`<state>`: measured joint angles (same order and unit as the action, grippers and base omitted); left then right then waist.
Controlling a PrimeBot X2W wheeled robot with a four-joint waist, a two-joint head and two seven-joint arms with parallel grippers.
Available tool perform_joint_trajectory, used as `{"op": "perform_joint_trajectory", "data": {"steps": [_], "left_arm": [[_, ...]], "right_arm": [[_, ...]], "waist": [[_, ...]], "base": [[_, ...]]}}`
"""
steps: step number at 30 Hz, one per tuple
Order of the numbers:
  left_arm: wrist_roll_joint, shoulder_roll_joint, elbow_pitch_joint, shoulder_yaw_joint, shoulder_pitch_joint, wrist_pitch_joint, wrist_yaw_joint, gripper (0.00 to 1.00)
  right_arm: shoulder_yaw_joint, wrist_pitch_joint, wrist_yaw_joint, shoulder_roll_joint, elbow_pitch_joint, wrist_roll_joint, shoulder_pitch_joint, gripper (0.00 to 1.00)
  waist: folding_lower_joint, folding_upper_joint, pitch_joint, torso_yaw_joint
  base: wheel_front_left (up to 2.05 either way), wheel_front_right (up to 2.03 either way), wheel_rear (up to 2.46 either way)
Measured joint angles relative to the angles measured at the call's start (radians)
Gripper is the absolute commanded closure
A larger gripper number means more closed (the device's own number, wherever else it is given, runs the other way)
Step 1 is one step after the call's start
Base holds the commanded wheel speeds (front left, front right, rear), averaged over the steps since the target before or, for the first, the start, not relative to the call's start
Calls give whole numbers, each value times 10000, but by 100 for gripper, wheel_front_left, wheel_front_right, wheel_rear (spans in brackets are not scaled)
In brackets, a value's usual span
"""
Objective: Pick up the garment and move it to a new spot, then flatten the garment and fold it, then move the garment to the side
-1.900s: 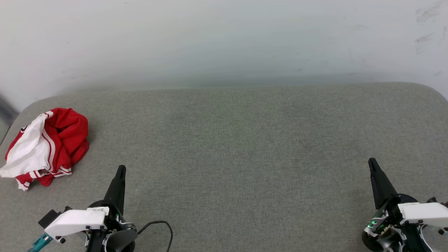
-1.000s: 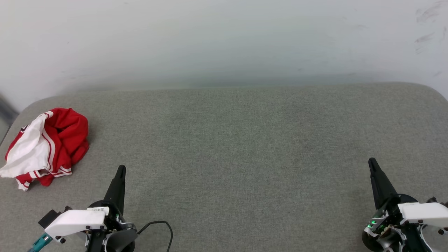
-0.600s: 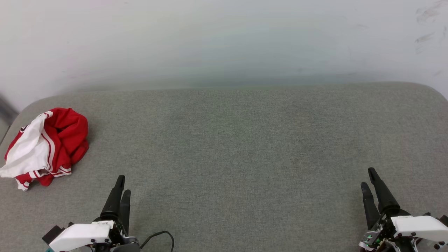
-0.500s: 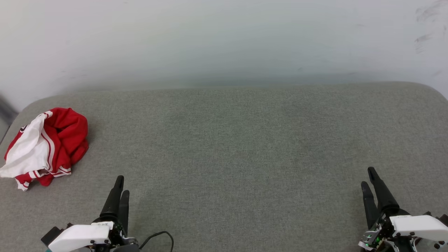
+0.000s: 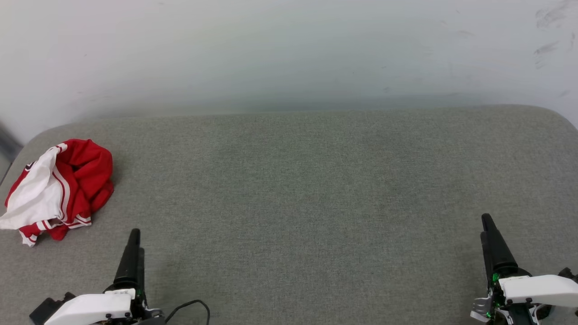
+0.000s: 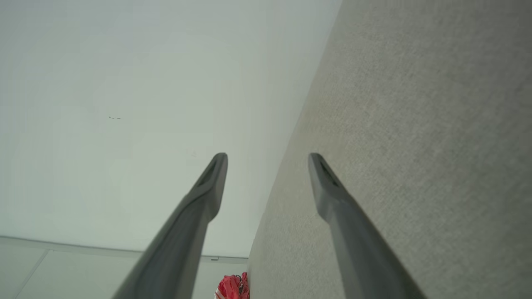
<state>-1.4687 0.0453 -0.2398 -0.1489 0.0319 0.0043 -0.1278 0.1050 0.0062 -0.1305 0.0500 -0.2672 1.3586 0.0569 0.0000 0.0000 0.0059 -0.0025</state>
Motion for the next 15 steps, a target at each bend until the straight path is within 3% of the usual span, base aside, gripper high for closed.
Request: {"op": "perform_joint_trajectory", "data": {"steps": [15], "left_arm": [[2591,4,965,-1009,-51,-560,0,0]], "right_arm": [[-221,-558,0,-2,1521,-4360,55,0]], "waist": [[0,0,33,46]], "base": [[0,0,0]]}}
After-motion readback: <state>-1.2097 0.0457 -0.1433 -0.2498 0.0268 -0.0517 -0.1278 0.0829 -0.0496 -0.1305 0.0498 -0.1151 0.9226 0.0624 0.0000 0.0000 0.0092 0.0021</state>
